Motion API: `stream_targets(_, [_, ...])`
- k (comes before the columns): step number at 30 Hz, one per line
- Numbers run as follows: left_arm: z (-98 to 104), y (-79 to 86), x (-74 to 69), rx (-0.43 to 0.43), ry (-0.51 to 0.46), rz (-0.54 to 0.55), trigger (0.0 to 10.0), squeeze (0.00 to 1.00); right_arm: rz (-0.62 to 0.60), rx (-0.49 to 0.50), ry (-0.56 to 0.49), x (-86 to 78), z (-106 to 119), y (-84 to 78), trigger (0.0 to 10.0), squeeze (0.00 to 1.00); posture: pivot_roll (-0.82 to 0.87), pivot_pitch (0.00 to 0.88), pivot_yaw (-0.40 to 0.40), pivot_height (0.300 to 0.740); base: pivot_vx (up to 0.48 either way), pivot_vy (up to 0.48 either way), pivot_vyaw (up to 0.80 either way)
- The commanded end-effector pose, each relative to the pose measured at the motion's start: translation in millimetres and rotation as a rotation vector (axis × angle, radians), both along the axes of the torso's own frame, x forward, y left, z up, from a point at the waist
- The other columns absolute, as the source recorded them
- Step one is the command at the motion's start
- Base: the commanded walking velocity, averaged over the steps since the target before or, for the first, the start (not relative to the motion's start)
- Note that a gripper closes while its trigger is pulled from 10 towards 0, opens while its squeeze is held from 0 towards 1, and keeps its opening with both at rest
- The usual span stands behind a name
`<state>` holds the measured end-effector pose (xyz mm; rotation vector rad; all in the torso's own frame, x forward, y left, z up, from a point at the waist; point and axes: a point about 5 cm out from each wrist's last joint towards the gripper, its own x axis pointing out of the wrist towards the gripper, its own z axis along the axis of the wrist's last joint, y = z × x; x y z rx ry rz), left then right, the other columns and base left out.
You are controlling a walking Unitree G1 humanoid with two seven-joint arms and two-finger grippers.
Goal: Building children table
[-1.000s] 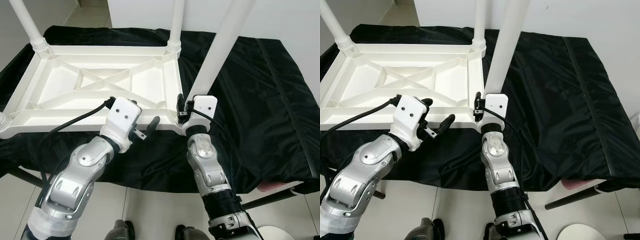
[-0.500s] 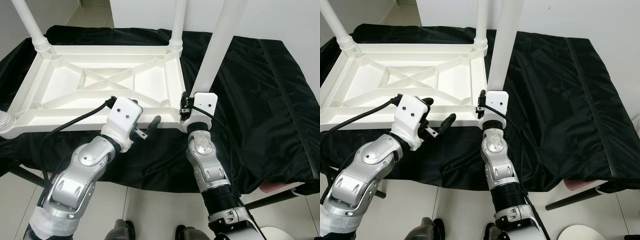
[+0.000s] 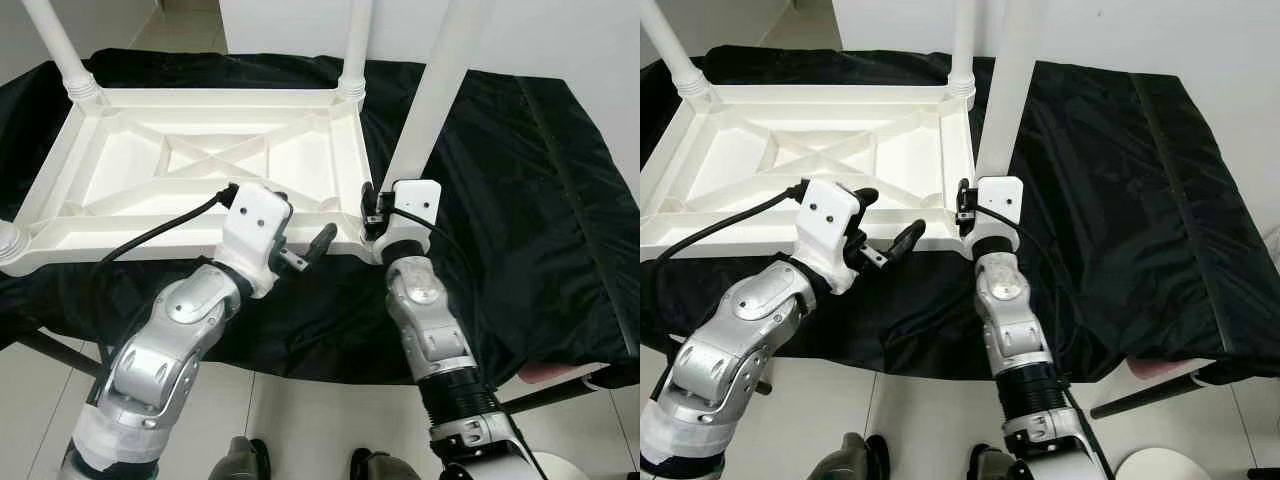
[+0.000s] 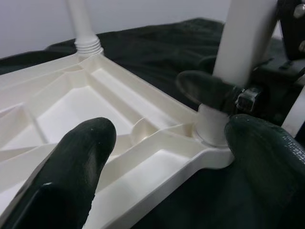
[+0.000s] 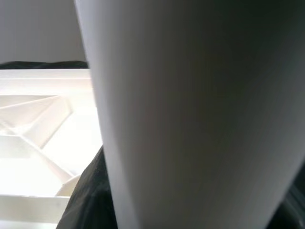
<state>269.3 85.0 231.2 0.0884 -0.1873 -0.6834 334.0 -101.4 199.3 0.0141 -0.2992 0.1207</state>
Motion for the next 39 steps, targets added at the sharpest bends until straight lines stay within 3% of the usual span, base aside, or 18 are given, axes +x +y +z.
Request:
stream_targets(1, [19, -12.2, -9.1, -0.053, -0.02, -0.244, 10.0, 0.0, 0.094, 0.005, -0.059, 1.0, 24, -8.4, 10.0, 0.0, -0.07, 0.142, -0.004, 0.74, 0.0, 0.0, 0.0])
stream_targets(3, [29, -17.3, -13.4, -0.085, -0.039, -0.342, 10.0, 0.0, 0.173, -0.002, -0.068, 1.4, 34, -10.7, 10.0, 0.0, -0.07, 0.138, -0.004, 0.74, 0.0, 0.0, 0.0])
stream_targets(10, [39, -26.6, -15.6, -0.024, -0.099, -0.442, 10.0, 0.0, 0.359, -0.099, -0.057, 0.5, 49, -13.5, 10.0, 0.0, -0.07, 0.134, -0.004, 0.74, 0.0, 0.0, 0.0])
stream_targets(12, [39, -26.6, -15.6, -0.024, -0.099, -0.442, 10.0, 0.0, 0.359, -0.099, -0.057, 0.5, 49, -13.5, 10.0, 0.0, -0.07, 0.134, -0.004, 0.74, 0.0, 0.0, 0.0])
stream_targets(14, [52, -32.4, -13.9, -0.033, -0.127, -0.469, 10.0, 0.0, 0.475, -0.14, -0.024, -1.5, 58, -19.2, 10.0, 0.0, -0.08, 0.133, -0.003, 0.74, 0.0, 0.0, 0.0])
stream_targets(20, [59, -33.0, -15.1, -0.021, -0.164, -0.486, 10.0, 0.0, 0.548, -0.173, 0.015, -4.1, 59, -22.5, 10.0, 0.0, -0.08, 0.132, -0.003, 0.74, 0.0, 0.0, 0.0])
stream_targets(22, [61, -33.3, -15.4, -0.027, -0.166, -0.494, 10.0, 0.0, 0.594, -0.217, 0.031, -7.4, 56, -22.3, 10.0, 0.0, -0.08, 0.131, -0.001, 0.74, 0.0, 0.0, 0.0])
stream_targets(24, [66, -34.4, -15.9, -0.051, -0.162, -0.52, 10.0, 0.0, 0.715, -0.311, 0.089, -17.8, 46, -21.5, 10.0, 0.0, -0.08, 0.131, 0.001, 0.74, 0.0, 0.0, 0.0])
stream_targets(32, [72, -36.3, -19.7, -0.076, -0.162, -0.588, 10.0, 0.0, 0.844, -0.419, 0.17, -31.6, 30, -23.0, 10.0, 0.0, -0.08, 0.127, 0.013, 0.74, 0.0, 0.0, 0.0])
stream_targets(39, [84, -34.7, -24.0, -0.16, -0.13, -0.676, 10.0, 0.0, 0.959, -0.489, 0.252, -47.8, 15, -23.6, 10.0, 0.0, -0.09, 0.125, 0.029, 0.74, 0.0, 0.0, 0.0])
